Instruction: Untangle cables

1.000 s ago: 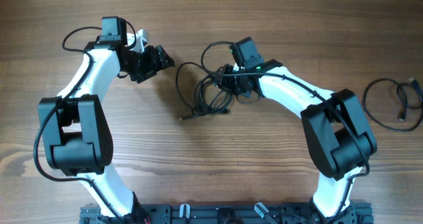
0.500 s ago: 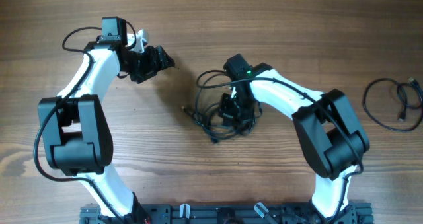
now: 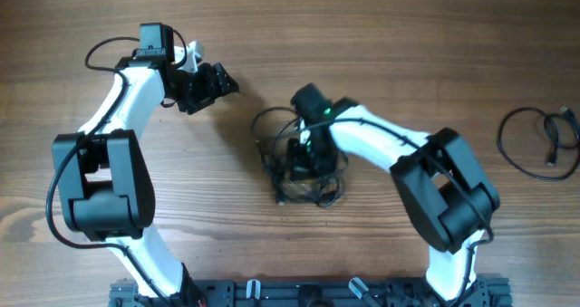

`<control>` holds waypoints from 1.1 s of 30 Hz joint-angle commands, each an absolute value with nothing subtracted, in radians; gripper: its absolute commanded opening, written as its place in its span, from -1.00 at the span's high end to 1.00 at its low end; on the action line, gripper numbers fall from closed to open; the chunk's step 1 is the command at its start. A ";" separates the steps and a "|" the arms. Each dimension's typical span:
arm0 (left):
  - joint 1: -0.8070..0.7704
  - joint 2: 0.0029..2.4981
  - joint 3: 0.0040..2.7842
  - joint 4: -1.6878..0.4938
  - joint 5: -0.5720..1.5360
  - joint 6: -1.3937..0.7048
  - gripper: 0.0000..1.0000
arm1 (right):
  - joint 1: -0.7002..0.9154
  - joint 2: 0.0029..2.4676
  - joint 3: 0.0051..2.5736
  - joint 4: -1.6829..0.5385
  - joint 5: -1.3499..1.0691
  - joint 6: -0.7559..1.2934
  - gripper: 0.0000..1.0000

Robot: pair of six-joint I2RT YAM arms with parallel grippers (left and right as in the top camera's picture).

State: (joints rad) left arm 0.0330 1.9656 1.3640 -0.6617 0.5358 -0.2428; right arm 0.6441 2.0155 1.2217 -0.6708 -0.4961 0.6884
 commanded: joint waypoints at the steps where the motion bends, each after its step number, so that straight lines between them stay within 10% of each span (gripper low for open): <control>1: 0.031 1.977 1.355 -0.662 0.521 -0.244 -0.49 | 0.696 2.006 1.174 -0.530 -0.437 0.766 0.91; 13: 0.031 1.977 1.355 -0.662 0.521 -0.244 -0.44 | 0.508 2.006 1.174 -0.306 0.090 0.995 0.91; 19: 0.029 1.977 1.355 -0.661 0.525 -0.244 -0.22 | 0.447 2.006 1.175 -0.207 -0.187 0.781 0.73; 25: -0.004 1.977 1.355 -0.652 0.533 -0.243 0.41 | 0.448 2.006 1.175 -0.220 -0.521 0.757 0.63; 33: -0.036 1.977 1.355 -0.639 0.529 -0.244 0.42 | 0.542 2.006 1.174 -0.255 -0.569 0.760 0.60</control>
